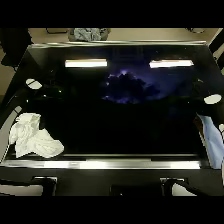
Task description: Fold the shirts.
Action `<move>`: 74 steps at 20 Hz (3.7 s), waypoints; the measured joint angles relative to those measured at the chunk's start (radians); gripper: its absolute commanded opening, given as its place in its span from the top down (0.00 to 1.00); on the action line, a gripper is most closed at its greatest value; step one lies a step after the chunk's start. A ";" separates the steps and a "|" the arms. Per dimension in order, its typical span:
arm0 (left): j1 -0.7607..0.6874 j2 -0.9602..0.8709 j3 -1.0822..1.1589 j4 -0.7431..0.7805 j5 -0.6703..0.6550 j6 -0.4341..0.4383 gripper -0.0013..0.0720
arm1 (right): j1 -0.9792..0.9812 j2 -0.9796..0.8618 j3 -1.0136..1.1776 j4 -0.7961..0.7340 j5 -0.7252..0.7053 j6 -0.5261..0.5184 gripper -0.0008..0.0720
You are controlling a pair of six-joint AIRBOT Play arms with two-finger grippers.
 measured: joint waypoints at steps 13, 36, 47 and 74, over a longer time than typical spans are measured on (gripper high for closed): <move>0.201 0.205 -0.427 0.345 -0.325 -0.180 0.17 | -0.267 0.030 0.016 -0.339 0.570 -0.058 0.10; 0.061 0.252 -0.621 0.161 0.047 -0.198 0.94 | -0.070 -0.023 -0.260 -0.198 0.417 -0.082 0.06; 0.105 0.344 -0.314 0.200 -0.035 -0.146 0.94 | 0.077 -0.029 -0.019 -0.159 0.381 -0.071 0.93; 0.148 0.517 0.325 0.301 -0.282 -0.193 0.94 | 0.037 0.171 0.735 -0.714 0.817 -0.026 0.93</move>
